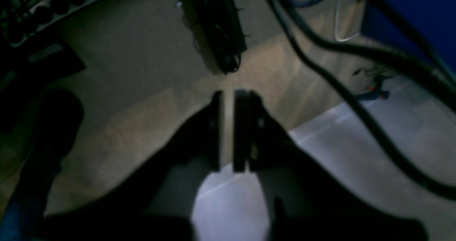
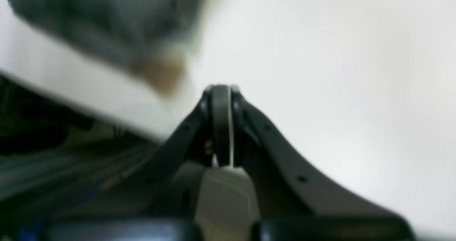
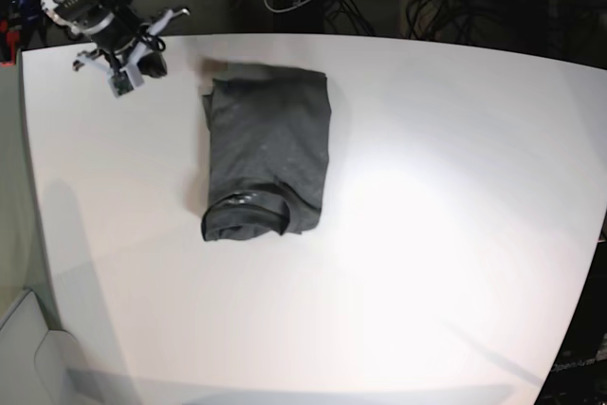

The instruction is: Layout the t-shirt on the table in an organized manner, then fold the t-shirt properly

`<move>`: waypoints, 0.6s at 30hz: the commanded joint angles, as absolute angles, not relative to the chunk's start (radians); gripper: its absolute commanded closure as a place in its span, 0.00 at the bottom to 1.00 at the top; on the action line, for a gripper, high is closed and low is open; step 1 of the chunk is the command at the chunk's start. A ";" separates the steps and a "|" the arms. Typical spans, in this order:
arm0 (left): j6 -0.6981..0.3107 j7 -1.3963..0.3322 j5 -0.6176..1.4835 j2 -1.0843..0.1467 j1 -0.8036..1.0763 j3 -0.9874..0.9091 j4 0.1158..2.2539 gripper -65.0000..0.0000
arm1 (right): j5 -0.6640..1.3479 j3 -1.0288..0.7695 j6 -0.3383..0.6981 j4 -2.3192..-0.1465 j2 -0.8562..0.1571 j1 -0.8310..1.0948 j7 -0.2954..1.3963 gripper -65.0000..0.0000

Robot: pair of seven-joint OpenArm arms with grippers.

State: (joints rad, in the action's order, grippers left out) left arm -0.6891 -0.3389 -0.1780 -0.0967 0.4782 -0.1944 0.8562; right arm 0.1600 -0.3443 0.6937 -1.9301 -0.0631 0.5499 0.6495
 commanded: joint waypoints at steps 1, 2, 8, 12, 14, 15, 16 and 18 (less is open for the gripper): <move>-0.698 -0.334 -0.171 -0.105 0.472 -0.197 0.852 0.97 | 0.168 -0.369 0.698 -1.945 -0.065 0.598 0.636 1.00; -0.698 -0.334 -0.171 -0.108 0.456 -0.197 0.837 0.99 | 0.168 -0.389 0.698 -1.943 -0.054 0.641 0.630 1.00; -0.698 -0.297 -0.179 -0.111 0.406 -0.188 0.776 1.00 | 0.166 -0.524 0.698 -1.868 0.007 0.855 0.449 1.00; -0.698 -0.249 -0.180 -0.111 0.383 -0.188 0.700 1.00 | 0.113 -0.529 0.698 -1.561 -0.005 0.808 0.312 1.00; -0.698 -0.246 -0.180 -0.111 0.355 -0.193 0.636 1.00 | 0.019 -0.524 0.698 -1.366 -0.012 0.736 0.265 1.00; -0.698 -0.239 -0.180 -0.111 0.346 -0.189 0.608 1.00 | -0.024 -0.524 0.698 -1.268 -0.016 0.691 0.234 1.00; -0.697 -0.225 -0.180 -0.111 0.337 -0.188 0.581 1.00 | -0.062 -0.526 0.698 -1.185 -0.022 0.647 0.206 1.00; -0.682 -0.177 -0.180 -0.117 0.317 -0.188 0.526 1.00 | -0.136 -0.527 0.698 -1.015 -0.038 0.576 0.151 1.00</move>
